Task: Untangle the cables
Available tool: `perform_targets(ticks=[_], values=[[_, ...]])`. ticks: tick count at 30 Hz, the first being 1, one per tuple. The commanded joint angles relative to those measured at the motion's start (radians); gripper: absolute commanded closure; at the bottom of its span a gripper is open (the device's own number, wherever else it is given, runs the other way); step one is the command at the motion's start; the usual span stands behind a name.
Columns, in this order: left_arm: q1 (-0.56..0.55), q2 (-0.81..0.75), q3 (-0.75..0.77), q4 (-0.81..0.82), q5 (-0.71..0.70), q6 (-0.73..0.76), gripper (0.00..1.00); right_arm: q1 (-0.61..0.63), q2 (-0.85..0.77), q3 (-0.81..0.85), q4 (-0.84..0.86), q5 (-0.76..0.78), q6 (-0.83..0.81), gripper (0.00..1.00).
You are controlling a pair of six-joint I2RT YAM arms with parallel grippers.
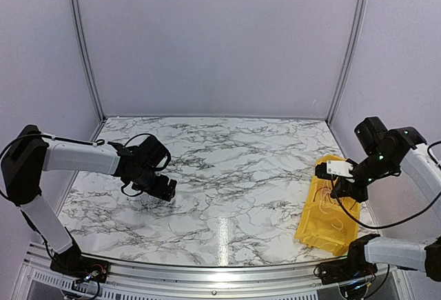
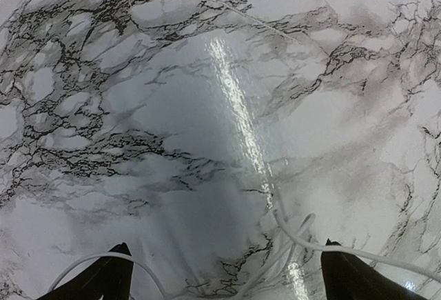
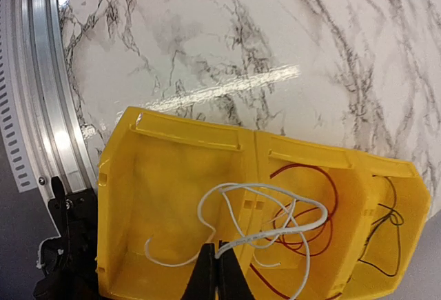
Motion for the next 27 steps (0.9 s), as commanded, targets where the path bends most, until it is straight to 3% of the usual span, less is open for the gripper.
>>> perform_targets(ticks=[1, 11, 18, 27], values=[[-0.001, 0.018, 0.013, 0.019, -0.021, 0.007, 0.01, 0.017, -0.088, 0.097, -0.018, -0.052, 0.027, 1.00], [0.000, 0.049, 0.040, 0.019, -0.037, 0.008, 0.01, 0.066, -0.158, 0.108, -0.020, -0.091, 0.082, 1.00], [-0.001, 0.072, 0.046, 0.020, -0.037, 0.000, 0.01, 0.089, -0.183, 0.136, -0.020, -0.209, 0.130, 1.00], [-0.001, 0.068, 0.046, 0.019, -0.031, -0.005, 0.01, 0.090, -0.161, -0.041, -0.018, -0.122, 0.088, 1.00]])
